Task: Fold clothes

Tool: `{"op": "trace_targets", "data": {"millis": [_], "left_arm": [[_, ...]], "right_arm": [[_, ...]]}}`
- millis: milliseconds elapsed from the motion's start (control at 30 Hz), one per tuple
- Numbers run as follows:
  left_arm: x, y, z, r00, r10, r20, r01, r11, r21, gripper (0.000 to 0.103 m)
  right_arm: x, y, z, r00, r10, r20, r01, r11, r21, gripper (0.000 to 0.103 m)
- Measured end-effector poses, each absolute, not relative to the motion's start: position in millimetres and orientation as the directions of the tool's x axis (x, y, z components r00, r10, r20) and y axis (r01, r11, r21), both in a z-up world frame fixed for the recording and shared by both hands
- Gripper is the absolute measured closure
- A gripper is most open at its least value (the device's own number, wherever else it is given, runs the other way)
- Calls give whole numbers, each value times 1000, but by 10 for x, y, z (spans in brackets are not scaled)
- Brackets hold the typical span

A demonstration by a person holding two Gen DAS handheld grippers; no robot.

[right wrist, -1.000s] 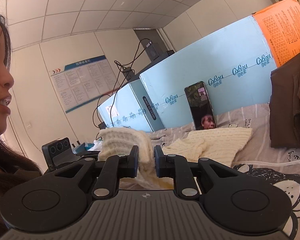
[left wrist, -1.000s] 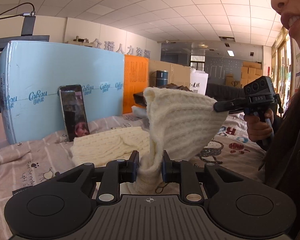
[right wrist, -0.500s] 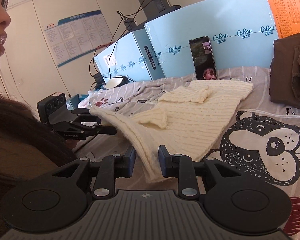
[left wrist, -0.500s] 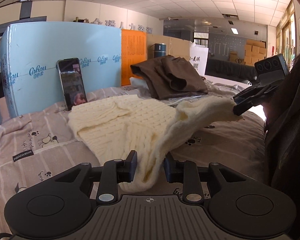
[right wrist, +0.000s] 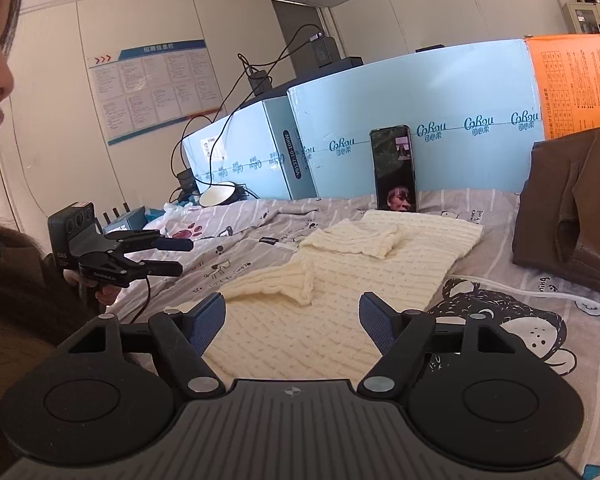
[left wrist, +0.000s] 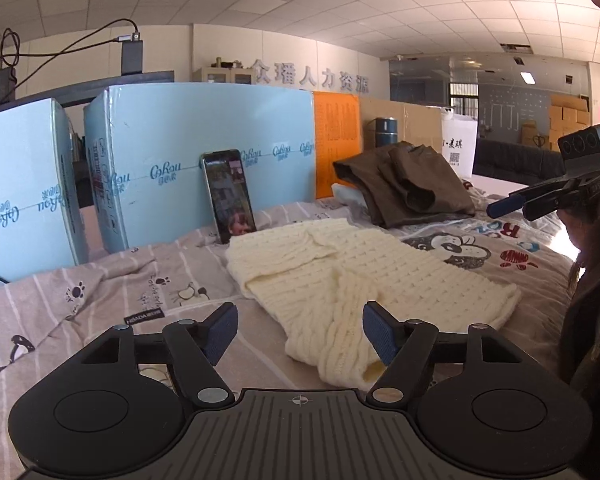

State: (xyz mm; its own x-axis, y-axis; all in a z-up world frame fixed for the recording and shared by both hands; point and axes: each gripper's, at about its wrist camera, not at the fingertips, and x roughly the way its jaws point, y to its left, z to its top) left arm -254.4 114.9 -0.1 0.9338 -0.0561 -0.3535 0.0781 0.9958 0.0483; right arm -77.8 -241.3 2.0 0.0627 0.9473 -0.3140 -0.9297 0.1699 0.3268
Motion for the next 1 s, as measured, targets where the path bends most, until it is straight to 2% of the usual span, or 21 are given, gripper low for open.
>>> {"op": "trace_targets", "data": {"millis": [67, 133, 300, 467, 567, 633, 700, 767, 833, 933, 1000], "left_arm": [[-2422, 1087, -2, 935, -63, -348, 92, 994, 67, 31], [-2271, 1011, -31, 932, -71, -356, 109, 990, 89, 24], [-2132, 887, -214, 881, -81, -466, 171, 973, 153, 12], [-2128, 868, -352, 821, -109, -560, 264, 943, 204, 10], [-2130, 1005, -233, 859, -124, -496, 253, 946, 201, 10], [-2077, 1163, -159, 883, -125, -452, 224, 959, 172, 6], [-1974, 1264, -167, 884, -103, -457, 202, 964, 172, 5], [-1885, 1321, -209, 881, -86, -466, 198, 960, 199, 5], [-1823, 1378, -253, 885, -84, -457, 199, 957, 210, 5], [-1798, 1460, -294, 893, -71, -445, 176, 964, 198, 5], [-1814, 1476, -293, 896, -67, -439, 168, 966, 195, 5]], "right_arm": [[-674, -2238, -26, 42, 946, -321, -914, 166, 371, 28], [-577, -2044, -83, 15, 943, -332, -893, 161, 419, 26], [-445, -1683, -200, -64, 927, -369, -856, 139, 498, 23], [-392, -1305, -215, -130, 910, -393, -874, 82, 479, 21], [-372, -949, -222, -145, 884, -445, -899, 71, 433, 21], [-336, -752, -264, -156, 868, -471, -904, 67, 423, 24], [-276, -626, -341, -183, 855, -486, -896, 58, 440, 25], [-211, -530, -430, -219, 841, -495, -883, 45, 468, 32], [-175, -488, -502, -238, 832, -501, -876, 39, 481, 48], [-152, -492, -518, -257, 828, -498, -872, 22, 488, 60], [-153, -495, -510, -255, 826, -502, -874, 25, 485, 65]]}}
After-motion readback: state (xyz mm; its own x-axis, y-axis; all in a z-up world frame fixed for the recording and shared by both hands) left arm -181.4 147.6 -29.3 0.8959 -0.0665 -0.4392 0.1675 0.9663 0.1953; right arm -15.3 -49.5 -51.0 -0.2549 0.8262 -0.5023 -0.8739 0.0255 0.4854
